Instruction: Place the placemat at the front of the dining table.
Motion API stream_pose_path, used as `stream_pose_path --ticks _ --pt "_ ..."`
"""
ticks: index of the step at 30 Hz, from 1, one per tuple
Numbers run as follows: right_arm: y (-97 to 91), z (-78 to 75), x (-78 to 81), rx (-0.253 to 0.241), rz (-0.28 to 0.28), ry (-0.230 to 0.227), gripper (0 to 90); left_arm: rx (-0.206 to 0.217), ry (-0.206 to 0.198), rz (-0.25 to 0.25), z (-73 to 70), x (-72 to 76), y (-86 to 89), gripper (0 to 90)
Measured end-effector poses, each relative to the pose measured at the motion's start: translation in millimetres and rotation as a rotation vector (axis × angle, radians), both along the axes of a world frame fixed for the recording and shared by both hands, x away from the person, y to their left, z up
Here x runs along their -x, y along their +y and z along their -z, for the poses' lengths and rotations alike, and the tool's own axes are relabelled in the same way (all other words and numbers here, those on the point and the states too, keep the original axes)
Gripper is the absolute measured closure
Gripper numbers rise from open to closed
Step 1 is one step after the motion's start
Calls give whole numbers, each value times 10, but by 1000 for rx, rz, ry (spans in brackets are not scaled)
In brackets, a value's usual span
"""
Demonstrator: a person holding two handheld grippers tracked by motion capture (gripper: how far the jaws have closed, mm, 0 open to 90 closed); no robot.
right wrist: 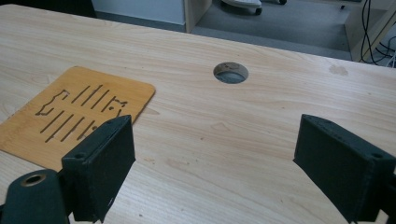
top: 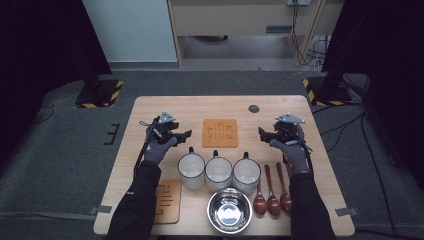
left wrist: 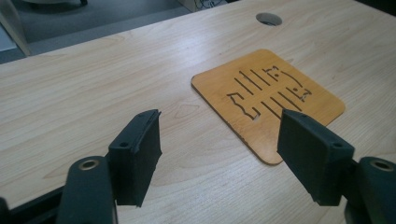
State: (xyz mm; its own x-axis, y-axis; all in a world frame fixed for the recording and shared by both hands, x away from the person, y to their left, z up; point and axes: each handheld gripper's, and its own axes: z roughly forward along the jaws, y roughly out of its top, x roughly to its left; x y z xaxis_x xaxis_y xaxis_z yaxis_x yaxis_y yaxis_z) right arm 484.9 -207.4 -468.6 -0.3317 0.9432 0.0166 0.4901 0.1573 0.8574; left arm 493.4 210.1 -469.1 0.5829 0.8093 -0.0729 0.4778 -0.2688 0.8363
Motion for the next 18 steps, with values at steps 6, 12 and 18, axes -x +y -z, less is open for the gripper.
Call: stream_pose_path --ticks 6,12,18 --pt "-127 55 134 1 6 1 119 43 -25 -38 -86 108 105 331" --pt "-232 109 275 -10 10 4 113 97 -45 -70 -158 238 238 336" --pt "-317 130 403 -13 7 -3 111 121 -70 -72 -212 393 330 351"
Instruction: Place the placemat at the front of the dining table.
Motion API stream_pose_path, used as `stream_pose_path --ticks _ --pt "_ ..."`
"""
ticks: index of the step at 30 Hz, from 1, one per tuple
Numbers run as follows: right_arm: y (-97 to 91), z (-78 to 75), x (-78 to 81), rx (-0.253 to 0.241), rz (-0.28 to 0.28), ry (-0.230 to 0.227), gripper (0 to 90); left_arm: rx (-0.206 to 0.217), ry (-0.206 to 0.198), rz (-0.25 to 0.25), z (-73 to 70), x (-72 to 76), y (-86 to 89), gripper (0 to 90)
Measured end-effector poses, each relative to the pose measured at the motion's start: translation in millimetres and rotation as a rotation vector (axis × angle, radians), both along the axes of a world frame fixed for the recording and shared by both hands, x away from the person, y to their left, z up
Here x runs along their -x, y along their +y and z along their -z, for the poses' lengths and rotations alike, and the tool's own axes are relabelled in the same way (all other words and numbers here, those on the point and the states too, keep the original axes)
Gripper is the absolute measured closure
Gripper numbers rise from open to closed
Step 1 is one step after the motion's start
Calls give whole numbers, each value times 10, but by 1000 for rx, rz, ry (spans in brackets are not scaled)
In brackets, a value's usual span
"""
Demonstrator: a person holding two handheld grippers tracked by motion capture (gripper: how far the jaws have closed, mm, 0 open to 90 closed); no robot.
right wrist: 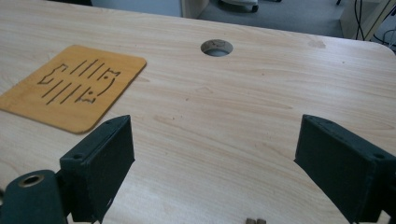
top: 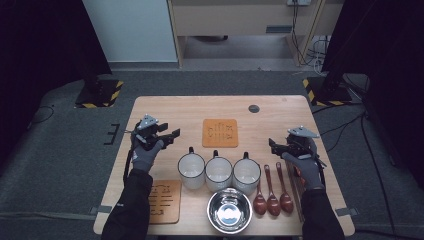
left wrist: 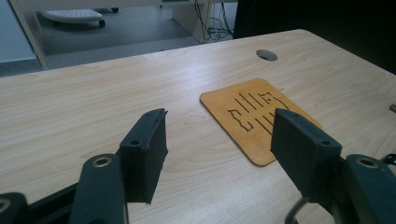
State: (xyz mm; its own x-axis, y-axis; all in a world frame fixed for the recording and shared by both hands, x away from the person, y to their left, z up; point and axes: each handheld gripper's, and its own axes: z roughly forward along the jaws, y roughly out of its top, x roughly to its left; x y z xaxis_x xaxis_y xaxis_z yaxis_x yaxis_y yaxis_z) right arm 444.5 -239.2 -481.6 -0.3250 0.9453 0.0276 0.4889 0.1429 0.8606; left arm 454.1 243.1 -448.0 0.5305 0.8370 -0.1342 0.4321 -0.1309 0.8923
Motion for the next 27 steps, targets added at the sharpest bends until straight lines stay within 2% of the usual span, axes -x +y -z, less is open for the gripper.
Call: stream_pose_path --ticks 6,16,23,27 --pt "-80 46 132 5 -3 -6 107 -11 -30 9 -80 184 60 360" --pt "-304 123 299 -29 24 -11 106 -5 -54 42 -159 405 66 365" --pt "-400 196 417 -35 33 -14 101 48 -58 63 -166 611 13 368" --pt "-447 242 454 -40 39 -12 101 58 -60 71 -165 703 -7 369"
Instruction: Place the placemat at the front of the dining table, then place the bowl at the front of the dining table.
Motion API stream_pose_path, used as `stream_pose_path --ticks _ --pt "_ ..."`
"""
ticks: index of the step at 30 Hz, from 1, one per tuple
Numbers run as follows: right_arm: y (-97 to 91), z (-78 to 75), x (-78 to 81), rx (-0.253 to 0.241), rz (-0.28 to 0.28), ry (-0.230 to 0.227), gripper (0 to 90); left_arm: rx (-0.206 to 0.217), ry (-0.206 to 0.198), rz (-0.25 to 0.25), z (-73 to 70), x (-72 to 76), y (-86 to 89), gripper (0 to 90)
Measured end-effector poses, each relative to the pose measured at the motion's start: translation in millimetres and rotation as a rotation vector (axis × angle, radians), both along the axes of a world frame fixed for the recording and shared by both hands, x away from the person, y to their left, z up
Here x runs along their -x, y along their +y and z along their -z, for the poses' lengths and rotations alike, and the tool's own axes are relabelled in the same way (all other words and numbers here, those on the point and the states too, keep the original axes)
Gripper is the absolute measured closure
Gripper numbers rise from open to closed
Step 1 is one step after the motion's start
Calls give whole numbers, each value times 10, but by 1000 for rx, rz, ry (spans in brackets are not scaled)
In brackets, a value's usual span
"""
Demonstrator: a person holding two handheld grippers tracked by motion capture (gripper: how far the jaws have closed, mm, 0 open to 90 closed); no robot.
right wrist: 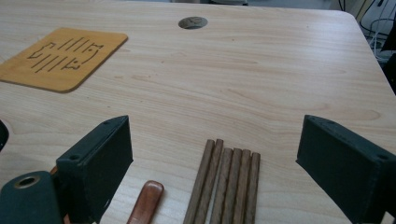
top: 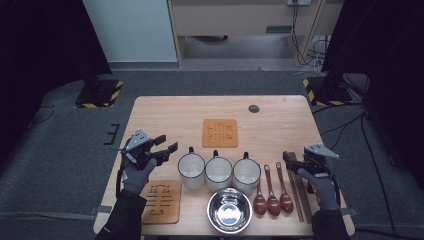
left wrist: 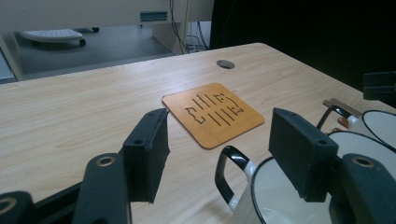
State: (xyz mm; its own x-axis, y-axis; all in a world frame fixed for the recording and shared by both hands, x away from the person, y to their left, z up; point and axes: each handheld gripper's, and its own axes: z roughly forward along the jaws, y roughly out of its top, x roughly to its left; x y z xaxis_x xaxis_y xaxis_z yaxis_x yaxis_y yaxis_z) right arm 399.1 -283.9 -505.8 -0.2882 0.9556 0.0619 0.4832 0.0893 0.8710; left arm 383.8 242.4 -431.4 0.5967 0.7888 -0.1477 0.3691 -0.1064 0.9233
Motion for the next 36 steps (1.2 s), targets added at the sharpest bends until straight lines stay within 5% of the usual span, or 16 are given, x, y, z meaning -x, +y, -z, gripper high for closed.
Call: stream_pose_path --ticks 21,36 --pt "-87 34 116 14 1 10 99 -23 -8 84 -10 548 -209 358" --pt "-243 81 183 29 41 26 99 -52 32 154 111 864 -427 365"
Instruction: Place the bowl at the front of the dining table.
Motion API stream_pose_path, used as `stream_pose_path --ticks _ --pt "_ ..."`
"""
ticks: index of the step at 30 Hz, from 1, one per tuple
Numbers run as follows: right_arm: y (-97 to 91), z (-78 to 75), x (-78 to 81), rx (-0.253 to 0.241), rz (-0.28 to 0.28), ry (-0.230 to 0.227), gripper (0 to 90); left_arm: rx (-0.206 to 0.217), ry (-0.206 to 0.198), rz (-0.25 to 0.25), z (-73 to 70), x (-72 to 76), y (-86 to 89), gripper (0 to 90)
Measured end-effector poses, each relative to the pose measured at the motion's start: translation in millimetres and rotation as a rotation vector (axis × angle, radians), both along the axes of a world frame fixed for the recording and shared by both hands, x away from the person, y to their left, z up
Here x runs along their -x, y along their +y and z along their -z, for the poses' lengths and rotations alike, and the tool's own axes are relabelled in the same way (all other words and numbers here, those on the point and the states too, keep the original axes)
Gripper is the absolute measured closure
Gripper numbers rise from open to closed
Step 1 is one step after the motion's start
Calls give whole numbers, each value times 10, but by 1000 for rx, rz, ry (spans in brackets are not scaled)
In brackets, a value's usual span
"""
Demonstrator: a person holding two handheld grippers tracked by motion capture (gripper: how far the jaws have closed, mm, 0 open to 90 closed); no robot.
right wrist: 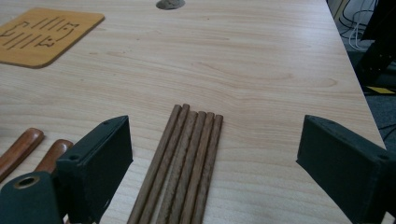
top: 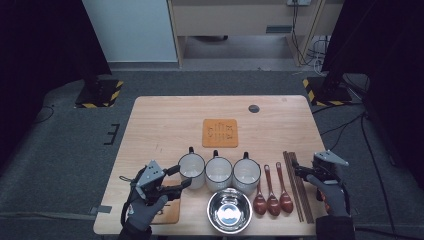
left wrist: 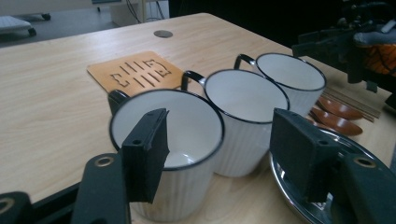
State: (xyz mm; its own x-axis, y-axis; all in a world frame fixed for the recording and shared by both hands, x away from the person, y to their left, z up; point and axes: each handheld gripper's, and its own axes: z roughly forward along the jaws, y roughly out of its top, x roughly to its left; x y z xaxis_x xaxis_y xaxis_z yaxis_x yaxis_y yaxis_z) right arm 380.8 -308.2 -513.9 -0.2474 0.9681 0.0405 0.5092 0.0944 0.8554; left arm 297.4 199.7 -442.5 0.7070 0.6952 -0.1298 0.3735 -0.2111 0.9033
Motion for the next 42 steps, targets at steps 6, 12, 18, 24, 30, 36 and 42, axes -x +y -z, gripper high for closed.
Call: stream_pose_path --ticks 6,12,18,24,30,36,42 --pt "-37 9 21 -2 7 4 99 -16 21 34 76 102 -112 379" --pt "-47 35 22 -1 16 12 99 -50 56 68 216 134 -265 399" --pt "-77 52 25 12 26 18 100 -71 96 87 338 148 -380 412" --pt "-93 59 31 19 31 21 100 -88 121 94 429 167 -463 421" --pt "-114 75 30 23 37 27 100 -114 152 105 524 170 -563 429" --pt "-118 93 27 29 39 35 100 -130 187 110 616 143 -676 449" --pt "-134 96 29 28 44 36 100 -158 203 114 677 113 -780 462"
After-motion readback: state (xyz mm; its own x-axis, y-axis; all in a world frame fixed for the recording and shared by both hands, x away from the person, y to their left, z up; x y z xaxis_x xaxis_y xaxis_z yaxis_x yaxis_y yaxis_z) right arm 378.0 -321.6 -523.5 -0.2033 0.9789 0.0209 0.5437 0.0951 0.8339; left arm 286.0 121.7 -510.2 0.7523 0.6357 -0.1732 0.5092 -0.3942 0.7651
